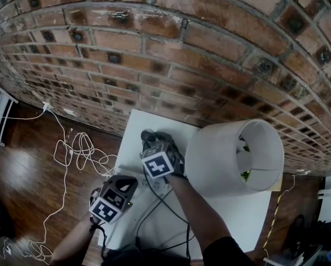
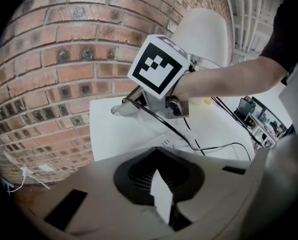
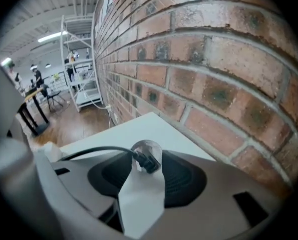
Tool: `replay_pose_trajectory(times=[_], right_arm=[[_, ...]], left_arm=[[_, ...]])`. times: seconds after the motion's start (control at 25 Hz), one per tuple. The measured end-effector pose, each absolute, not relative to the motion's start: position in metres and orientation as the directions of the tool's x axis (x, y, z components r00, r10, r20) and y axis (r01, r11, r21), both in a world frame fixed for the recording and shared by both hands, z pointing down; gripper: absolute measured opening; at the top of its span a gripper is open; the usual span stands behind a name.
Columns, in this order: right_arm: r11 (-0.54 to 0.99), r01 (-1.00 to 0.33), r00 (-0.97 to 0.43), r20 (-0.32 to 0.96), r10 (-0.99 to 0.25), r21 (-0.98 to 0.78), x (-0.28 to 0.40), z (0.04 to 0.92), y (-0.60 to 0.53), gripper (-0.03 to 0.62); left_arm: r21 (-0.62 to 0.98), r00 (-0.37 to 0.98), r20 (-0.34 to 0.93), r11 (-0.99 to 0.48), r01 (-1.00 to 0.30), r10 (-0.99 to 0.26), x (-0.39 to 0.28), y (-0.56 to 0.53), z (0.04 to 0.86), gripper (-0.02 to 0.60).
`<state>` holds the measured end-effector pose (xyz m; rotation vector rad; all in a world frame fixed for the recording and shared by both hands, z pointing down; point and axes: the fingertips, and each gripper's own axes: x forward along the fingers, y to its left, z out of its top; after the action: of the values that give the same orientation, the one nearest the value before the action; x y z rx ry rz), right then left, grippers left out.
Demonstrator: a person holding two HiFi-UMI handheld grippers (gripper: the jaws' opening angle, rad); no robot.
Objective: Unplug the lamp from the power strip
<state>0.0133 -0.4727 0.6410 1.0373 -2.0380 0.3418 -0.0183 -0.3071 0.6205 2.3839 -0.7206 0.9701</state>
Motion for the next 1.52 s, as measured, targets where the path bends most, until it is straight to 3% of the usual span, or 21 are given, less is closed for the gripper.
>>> replay_pose_trajectory(times=[0.12, 0.28, 0.64, 0.8, 0.88, 0.96, 1.2, 1.36, 1.44, 1.52], right_arm=[[0.679, -0.699, -0.306, 0.763, -0.57, 0.227, 0.011, 0.642, -0.473, 0.196], [0.675, -0.736, -0.418, 0.758, -0.501, 0.04, -0.001, 0.643, -0.469, 0.197], [0.578, -0.816, -0.32, 0.832, -0.454, 0.001, 0.032, 0.652, -0.459, 0.193], [0.549, -0.834, -0.278, 0.817, -0.506, 0.057, 0.043, 0.644, -0.459, 0.195], [0.542, -0.833, -0.253, 0.794, -0.553, 0.113, 0.045, 0.641, -0.465, 0.149], [0.543, -0.828, -0.254, 0.767, -0.589, 0.142, 0.043, 0.634, -0.466, 0.149], [0.551, -0.834, -0.379, 0.694, -0.612, 0.031, 0.023, 0.608, -0.454, 0.144], [0.557, -0.83, -0.417, 0.678, -0.605, -0.014, 0.018, 0.598, -0.446, 0.092], [0.575, -0.817, -0.444, 0.676, -0.588, -0.037, 0.013, 0.594, -0.438, 0.012], [0.592, -0.802, -0.478, 0.674, -0.563, -0.074, 0.009, 0.591, -0.429, -0.003]], left_arm=[[0.215, 0.606, 0.74, -0.753, -0.623, -0.29, -0.019, -0.307, 0.62, 0.016], [0.211, 0.609, 0.738, -0.758, -0.617, -0.29, -0.017, -0.306, 0.623, 0.017], [0.218, 0.618, 0.727, -0.754, -0.62, -0.298, -0.017, -0.308, 0.624, 0.017], [0.211, 0.608, 0.739, -0.757, -0.618, -0.291, -0.019, -0.307, 0.626, 0.017], [0.21, 0.601, 0.745, -0.755, -0.622, -0.288, -0.02, -0.308, 0.627, 0.017], [0.204, 0.599, 0.742, -0.75, -0.629, -0.301, -0.02, -0.309, 0.628, 0.017], [0.195, 0.599, 0.724, -0.731, -0.654, -0.343, -0.022, -0.322, 0.612, 0.017], [0.198, 0.593, 0.715, -0.706, -0.68, -0.371, -0.029, -0.33, 0.606, 0.017], [0.19, 0.587, 0.709, -0.696, -0.692, -0.391, -0.032, -0.334, 0.601, 0.015], [0.176, 0.574, 0.71, -0.686, -0.706, -0.408, -0.039, -0.337, 0.598, 0.015]])
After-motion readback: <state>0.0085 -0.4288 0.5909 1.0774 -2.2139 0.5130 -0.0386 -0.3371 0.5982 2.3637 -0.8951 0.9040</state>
